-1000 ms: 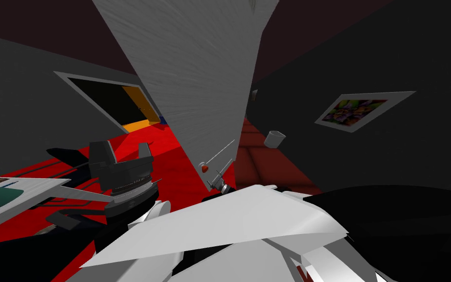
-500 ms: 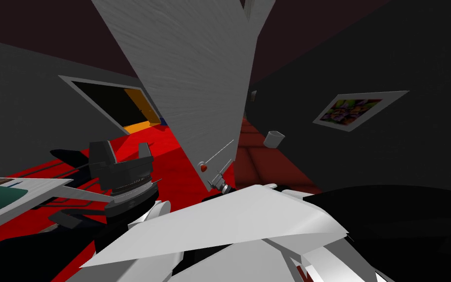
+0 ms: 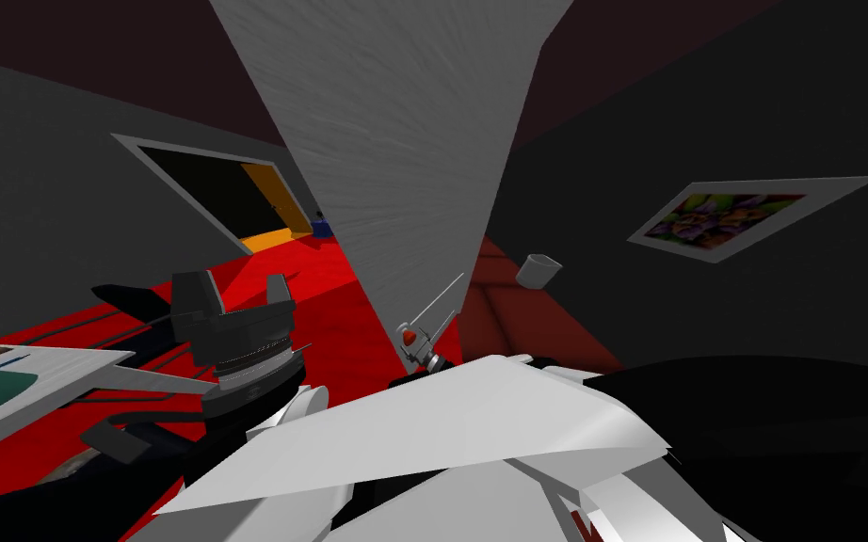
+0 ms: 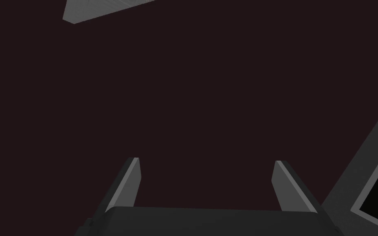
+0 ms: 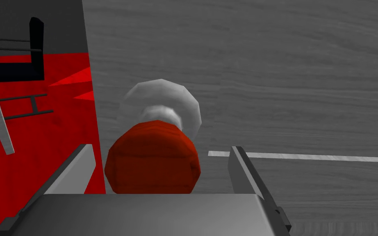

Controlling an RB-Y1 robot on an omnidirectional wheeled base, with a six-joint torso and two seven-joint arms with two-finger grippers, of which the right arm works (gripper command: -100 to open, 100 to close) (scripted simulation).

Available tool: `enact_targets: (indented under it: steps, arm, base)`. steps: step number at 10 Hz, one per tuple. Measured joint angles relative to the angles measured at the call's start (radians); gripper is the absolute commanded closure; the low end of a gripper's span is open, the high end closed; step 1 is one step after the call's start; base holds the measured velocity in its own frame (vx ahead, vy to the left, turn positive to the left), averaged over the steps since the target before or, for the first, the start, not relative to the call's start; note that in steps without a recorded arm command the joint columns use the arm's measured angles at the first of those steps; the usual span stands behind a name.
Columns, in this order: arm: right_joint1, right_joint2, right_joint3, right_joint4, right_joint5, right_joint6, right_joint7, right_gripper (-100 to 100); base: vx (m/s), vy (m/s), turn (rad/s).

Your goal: Push the door open

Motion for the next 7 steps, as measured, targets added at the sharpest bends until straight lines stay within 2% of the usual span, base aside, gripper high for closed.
enact_targets:
  steps: [1, 6, 7]
  arm:
    - [0.000, 0.000, -0.001, 0.001, 0.000, 0.000, 0.000, 100]
    - [0.000, -0.001, 0.002, 0.003, -0.001, 0.009, 0.001, 100]
    - [0.000, -0.001, 0.002, 0.003, -0.001, 0.010, 0.001, 100]
  base:
    - [-0.003, 0.000, 0.028]
    - [-0.015, -0.012, 0.001]
    - [0.080, 0.100, -0.032]
